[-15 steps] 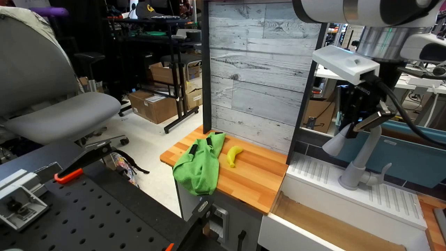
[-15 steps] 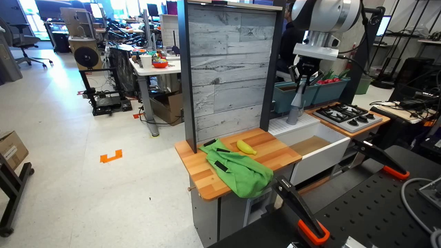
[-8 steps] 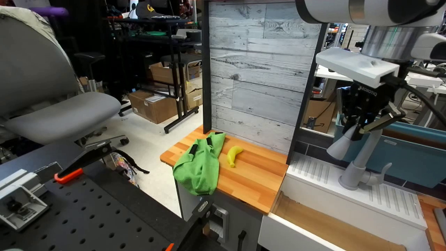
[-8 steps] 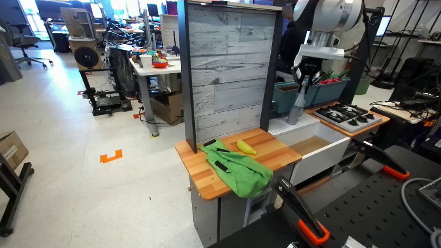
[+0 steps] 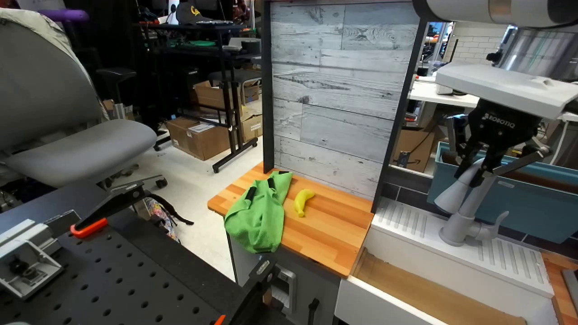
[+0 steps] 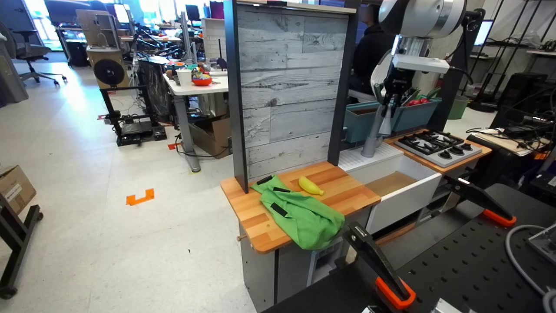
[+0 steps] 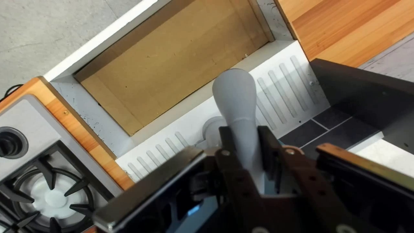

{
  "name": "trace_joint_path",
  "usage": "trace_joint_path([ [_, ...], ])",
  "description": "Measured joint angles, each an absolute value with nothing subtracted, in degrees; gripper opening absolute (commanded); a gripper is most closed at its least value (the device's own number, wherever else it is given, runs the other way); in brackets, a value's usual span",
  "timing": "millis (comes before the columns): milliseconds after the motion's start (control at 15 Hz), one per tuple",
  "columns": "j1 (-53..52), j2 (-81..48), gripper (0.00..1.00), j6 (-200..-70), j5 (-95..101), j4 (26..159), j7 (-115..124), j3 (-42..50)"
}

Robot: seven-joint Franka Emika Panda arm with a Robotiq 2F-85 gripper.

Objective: Turn the tap faucet to the right

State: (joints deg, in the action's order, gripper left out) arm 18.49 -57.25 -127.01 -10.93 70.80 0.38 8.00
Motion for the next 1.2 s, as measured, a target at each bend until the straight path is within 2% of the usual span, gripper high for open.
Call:
trace_joint_path([
  [600,21.5,-62.4,0.06,-116.9,-10.9,60.1,-5.4,6.3],
  [667,21.6,-62.9,0.49,-116.1,-10.9,59.1,-5.5,6.3],
  [800,21.7,-63.6,0.55,-114.9,-10.9,57.8,-5.6,6.3],
  [1200,22.3,-65.9,0.99,-113.9,-9.0,54.7,-6.8,6.8],
])
